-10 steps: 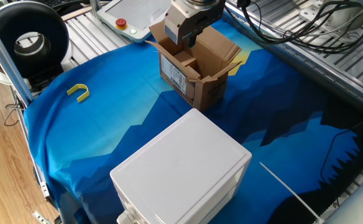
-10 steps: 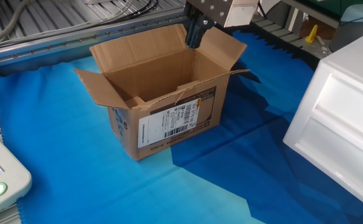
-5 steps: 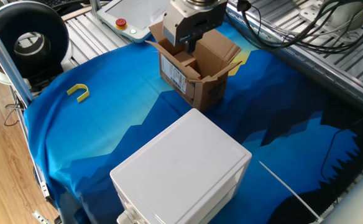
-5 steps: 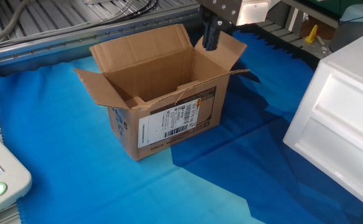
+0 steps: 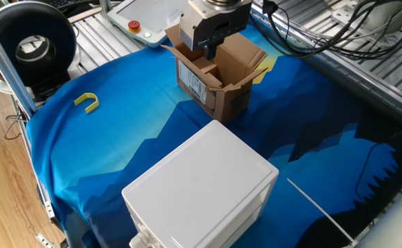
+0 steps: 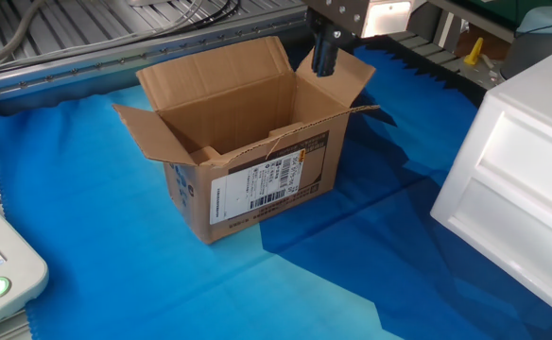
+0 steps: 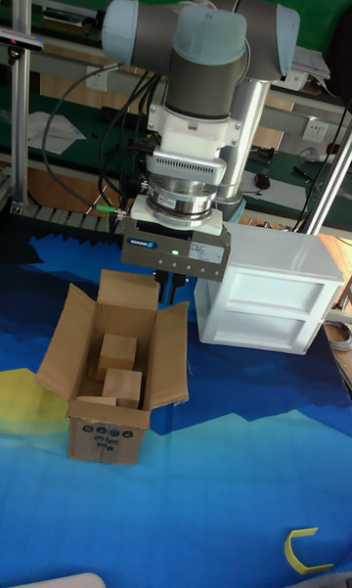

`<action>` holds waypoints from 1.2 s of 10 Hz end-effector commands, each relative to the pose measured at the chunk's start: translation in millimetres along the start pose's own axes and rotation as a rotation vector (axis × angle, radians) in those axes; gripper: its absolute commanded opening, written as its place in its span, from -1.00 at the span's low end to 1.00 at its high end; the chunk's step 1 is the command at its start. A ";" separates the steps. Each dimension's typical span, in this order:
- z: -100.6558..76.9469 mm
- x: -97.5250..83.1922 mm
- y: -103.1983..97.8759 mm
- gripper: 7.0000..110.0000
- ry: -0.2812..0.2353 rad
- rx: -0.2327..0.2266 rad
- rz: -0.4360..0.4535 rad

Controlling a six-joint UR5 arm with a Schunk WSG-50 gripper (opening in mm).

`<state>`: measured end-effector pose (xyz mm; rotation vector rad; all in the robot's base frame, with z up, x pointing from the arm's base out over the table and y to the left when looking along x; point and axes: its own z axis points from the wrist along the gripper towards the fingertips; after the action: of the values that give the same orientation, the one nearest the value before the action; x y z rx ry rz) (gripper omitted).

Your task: Cover the box

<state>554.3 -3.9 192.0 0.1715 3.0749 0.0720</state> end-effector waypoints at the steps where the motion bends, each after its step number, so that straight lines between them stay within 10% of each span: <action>1: -1.6 -10.4 0.0 -1.00 -0.041 -0.002 0.003; 7: -13.6 -128.3 -25.9 -1.00 0.001 -0.001 -0.098; 12: -11.1 -156.9 -0.2 -1.00 -0.093 0.007 -0.089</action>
<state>691.9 -28.0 211.6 0.0515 3.0330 0.0072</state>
